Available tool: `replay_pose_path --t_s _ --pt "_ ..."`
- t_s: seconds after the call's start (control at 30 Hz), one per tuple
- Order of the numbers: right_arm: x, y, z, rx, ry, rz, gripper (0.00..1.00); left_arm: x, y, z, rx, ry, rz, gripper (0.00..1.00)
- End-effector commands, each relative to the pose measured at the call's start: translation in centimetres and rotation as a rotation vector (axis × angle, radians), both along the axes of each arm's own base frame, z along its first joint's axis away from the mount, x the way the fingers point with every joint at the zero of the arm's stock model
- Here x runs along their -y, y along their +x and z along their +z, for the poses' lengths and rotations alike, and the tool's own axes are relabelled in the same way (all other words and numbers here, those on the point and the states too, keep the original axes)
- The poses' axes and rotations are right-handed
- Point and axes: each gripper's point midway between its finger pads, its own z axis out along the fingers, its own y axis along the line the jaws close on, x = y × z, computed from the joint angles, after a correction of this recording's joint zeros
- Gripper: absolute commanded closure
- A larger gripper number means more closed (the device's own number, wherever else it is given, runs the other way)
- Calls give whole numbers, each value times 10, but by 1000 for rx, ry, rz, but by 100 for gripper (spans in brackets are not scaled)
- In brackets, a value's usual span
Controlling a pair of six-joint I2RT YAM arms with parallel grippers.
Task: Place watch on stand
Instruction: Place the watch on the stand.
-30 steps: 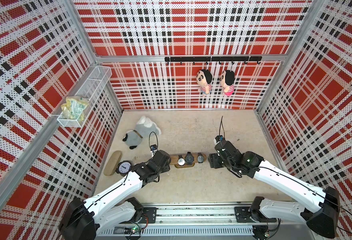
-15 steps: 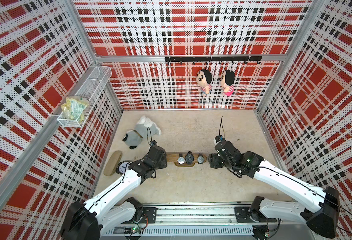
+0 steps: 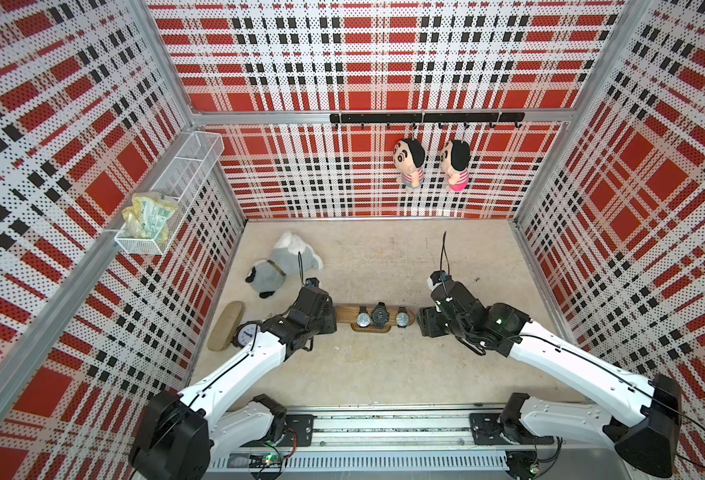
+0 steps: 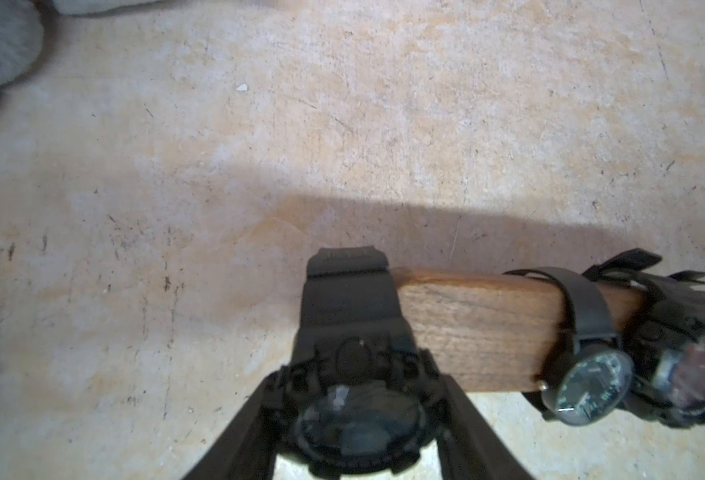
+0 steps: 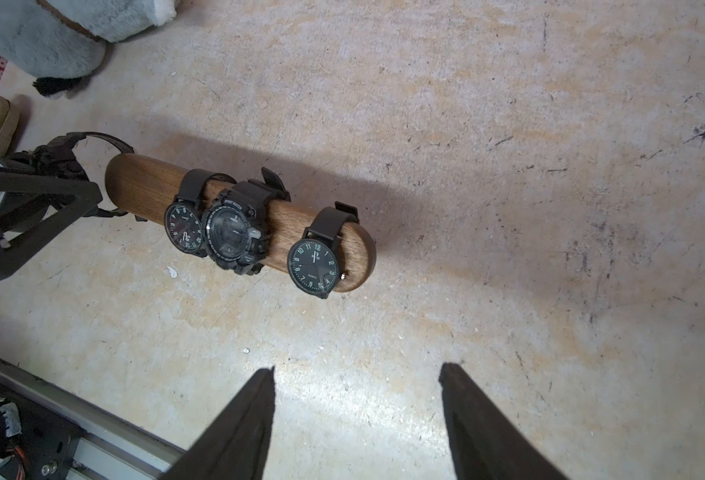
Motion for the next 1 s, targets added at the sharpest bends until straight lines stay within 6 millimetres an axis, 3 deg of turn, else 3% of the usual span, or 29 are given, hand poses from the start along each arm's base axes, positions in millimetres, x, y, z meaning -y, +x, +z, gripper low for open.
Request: replay_pose_path --t_s 0.0,0.6,0.97 --pt "1 0 7 24 15 9 33 15 15 22 78 -44 -65 61" --pt "-3 -3 7 7 29 47 33 51 13 27 96 -19 -251 54" --pt "-8 -5 7 -2 43 74 33 63 9 24 97 19 -303 52"
